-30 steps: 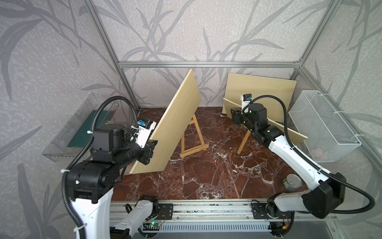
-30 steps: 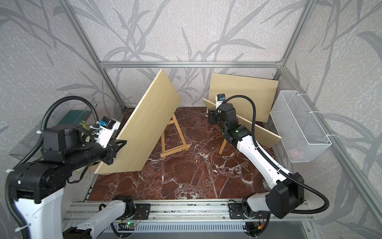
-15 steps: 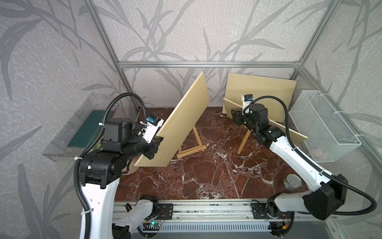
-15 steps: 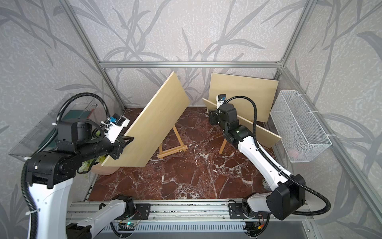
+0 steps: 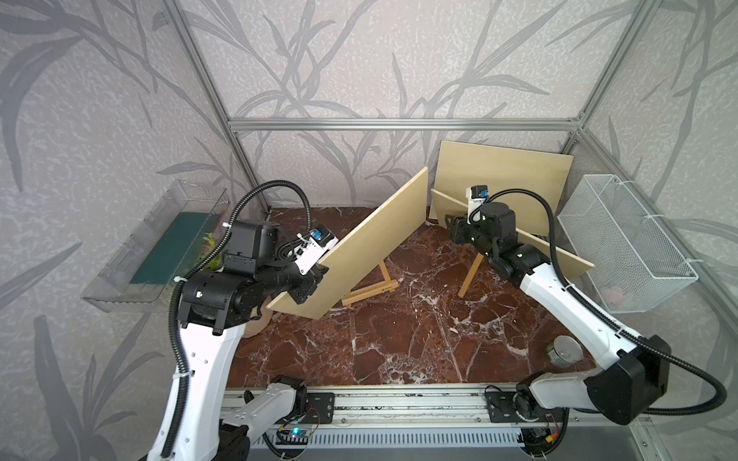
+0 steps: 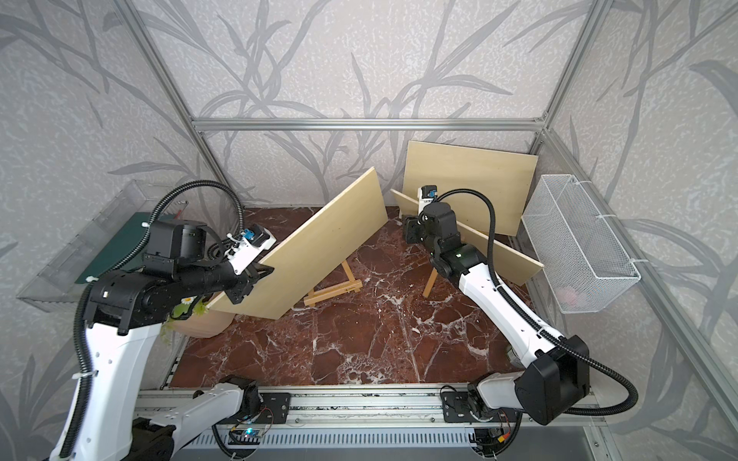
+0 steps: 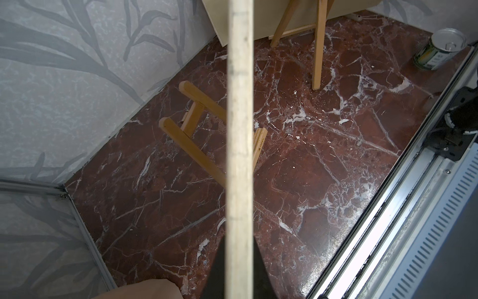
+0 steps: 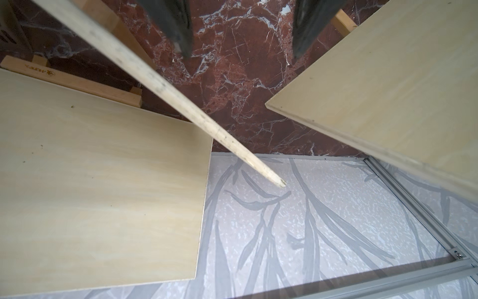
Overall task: Assemble the easel
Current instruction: Place the drawing board on the easel.
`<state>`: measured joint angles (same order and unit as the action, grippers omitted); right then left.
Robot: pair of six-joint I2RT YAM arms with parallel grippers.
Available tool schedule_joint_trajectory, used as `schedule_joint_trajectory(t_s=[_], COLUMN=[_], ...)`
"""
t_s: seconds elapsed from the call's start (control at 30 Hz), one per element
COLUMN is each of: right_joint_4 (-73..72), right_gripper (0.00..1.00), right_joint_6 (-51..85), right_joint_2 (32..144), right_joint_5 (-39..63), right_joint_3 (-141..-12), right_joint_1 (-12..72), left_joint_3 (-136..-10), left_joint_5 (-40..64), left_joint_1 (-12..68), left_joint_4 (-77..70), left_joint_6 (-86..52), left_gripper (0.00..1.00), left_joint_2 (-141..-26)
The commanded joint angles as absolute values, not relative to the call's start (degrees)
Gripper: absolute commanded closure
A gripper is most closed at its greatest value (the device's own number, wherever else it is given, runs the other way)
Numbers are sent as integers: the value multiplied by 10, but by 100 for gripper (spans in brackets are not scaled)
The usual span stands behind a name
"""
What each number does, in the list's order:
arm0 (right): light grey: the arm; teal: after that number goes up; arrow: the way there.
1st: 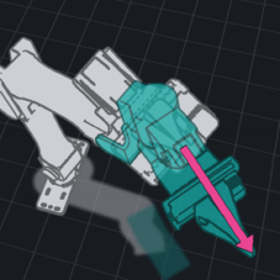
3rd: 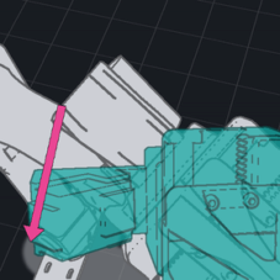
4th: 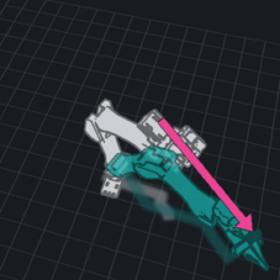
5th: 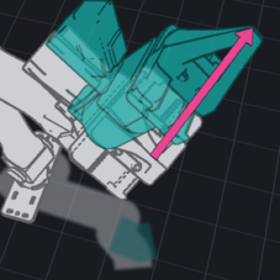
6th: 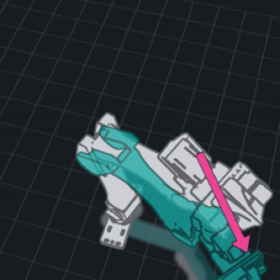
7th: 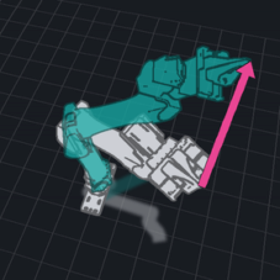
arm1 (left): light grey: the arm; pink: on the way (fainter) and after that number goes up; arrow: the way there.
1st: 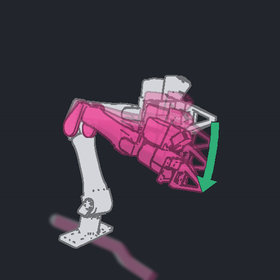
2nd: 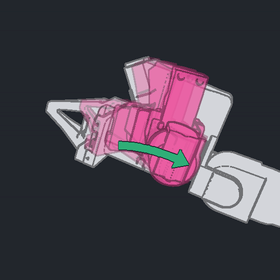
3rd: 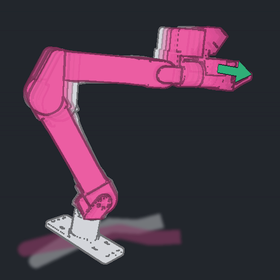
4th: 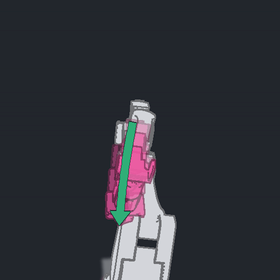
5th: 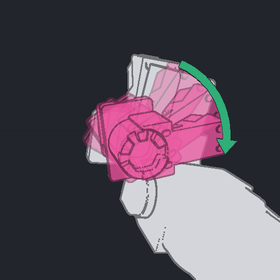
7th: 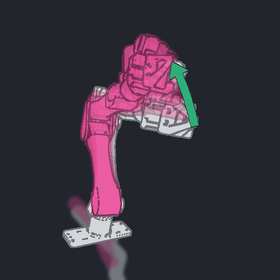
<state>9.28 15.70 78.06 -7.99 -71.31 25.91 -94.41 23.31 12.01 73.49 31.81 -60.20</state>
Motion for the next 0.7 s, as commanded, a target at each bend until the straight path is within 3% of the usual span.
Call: schedule_joint_trajectory(t_s=[0.0,0.4,0.67], right_joint_4=[92,94,95], right_gripper=[40,40,41], right_joint_6=[175,178,183], right_joint_2=[768,775,773], right_joint_5=[-71,-51,-53], right_joint_3=[-706,-713,-710], right_joint_1=[257,258,258], left_joint_3=[-965,-983,-993], left_joint_5=[266,240,278], left_joint_1=[125,127,128], left_joint_4=[630,708,699], left_joint_6=[409,515,521], left_gripper=[100,100,100], left_joint_2=[-578,-629,-655])
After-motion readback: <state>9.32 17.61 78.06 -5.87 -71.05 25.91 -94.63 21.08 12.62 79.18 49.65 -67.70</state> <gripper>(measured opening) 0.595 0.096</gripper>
